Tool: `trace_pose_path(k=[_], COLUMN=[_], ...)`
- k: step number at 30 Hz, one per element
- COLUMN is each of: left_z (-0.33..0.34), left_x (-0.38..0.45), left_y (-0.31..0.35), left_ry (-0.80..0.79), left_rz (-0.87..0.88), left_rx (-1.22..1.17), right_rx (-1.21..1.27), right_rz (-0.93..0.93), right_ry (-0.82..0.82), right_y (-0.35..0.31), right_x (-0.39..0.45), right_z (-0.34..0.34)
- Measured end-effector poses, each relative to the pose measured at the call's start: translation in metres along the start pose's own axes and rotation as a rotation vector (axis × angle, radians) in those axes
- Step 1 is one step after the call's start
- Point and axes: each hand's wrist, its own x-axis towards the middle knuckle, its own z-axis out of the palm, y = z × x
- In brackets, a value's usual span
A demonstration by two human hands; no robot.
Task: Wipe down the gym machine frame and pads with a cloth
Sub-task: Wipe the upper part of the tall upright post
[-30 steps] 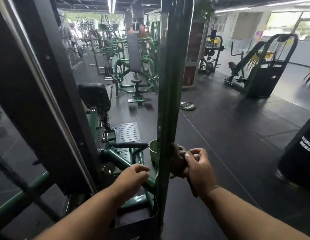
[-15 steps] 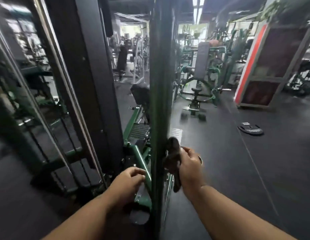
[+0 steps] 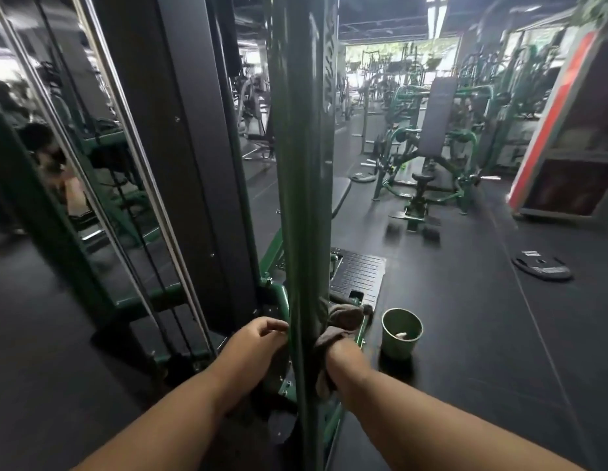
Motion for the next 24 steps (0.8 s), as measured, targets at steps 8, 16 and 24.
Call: trace_pose_path(k=[8, 16, 24], left_z=[0.013, 0.035, 0.075], left_x=[-0.014, -0.041, -0.06], left_y=[0.034, 0.077, 0.087], left_ry=[0.007, 0.221, 0.549], left_rz=[-0.019, 0.123, 0.053], left_rx=[-0.316, -0.369, -0.174], right_rx=[0.006, -0.183, -0.245], right_rz=[-0.642, -0.743, -0.452], right_ry=[-0.095, -0.307, -0.511], right_y=[-0.055, -0.09, -0.06], right_x=[-0.03, -0.001, 0.011], right_z=[0.021, -0.001, -0.039])
